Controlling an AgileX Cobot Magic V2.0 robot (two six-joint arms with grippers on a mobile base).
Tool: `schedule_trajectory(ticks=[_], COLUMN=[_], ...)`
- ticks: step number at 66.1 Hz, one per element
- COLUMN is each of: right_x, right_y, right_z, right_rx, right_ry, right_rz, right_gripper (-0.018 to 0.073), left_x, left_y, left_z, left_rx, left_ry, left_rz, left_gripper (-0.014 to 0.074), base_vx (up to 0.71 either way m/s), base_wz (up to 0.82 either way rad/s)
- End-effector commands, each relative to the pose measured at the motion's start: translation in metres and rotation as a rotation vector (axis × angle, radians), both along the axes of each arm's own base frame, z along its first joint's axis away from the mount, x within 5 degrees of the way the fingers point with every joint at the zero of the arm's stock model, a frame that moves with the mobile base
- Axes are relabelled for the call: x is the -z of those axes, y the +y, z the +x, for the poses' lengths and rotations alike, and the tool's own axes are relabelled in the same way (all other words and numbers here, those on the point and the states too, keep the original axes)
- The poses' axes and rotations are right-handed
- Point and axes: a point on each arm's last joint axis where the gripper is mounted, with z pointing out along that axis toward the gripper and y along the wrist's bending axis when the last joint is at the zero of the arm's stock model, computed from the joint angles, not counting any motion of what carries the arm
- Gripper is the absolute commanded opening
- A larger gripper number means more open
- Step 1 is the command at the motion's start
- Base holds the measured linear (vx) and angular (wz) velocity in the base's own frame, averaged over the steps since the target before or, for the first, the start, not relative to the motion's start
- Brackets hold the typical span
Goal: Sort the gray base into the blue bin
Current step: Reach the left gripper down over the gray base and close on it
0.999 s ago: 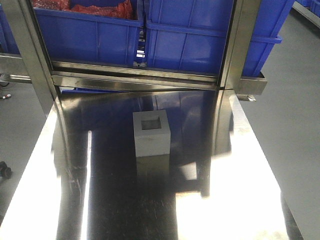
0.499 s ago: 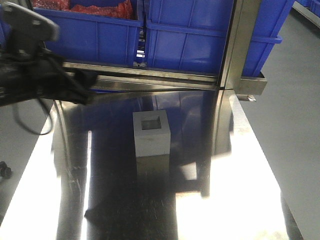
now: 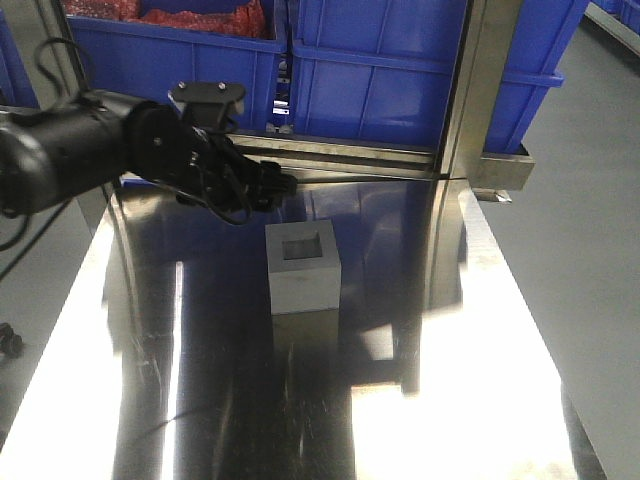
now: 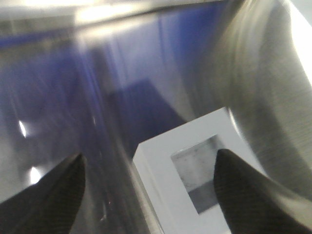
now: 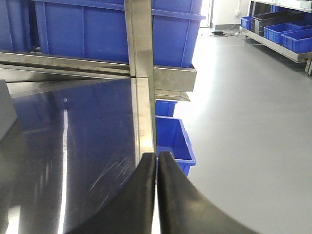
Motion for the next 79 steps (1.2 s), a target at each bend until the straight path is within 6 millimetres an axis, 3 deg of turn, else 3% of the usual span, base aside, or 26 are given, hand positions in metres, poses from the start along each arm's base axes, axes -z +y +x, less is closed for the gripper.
schedule_trajectory(ticks=[1,27,54,64,79], right_x=[-0.005,-0.005,-0.005,-0.005,-0.005], right_y=[0.000,0.000,0.000,0.000,0.000], right_z=[0.002,0.002,0.002,0.002,0.002], right_rx=[0.002,0.002,0.002,0.002,0.002], right_ry=[-0.052,-0.052,-0.052,-0.052,-0.052], right_rz=[-0.018,-0.018,-0.018,-0.018,-0.018], right_gripper=[-0.0005,-0.0005,-0.0005,-0.0005,-0.0005], left_x=[-0.017,0.027,0.035,0.036,0.037], left_y=[-0.008,-0.022,-0.022,-0.022,-0.021], left_z=[0.009,0.029,0.028,0.026,0.025], left_rx=[-0.015,-0.041,-0.035,-0.027,-0.025], left_ry=[-0.031,0.082,0.123,0.143,0.154], left_rz=[-0.066,-0.115,-0.095,-0.082,-0.077], left_gripper=[0.0542,0.0542,0.0526,0.0408,0.0100], base_vx=[0.00,0.00,0.00,0.00,0.00], base_wz=[0.00,0.00,0.00,0.00,0.00])
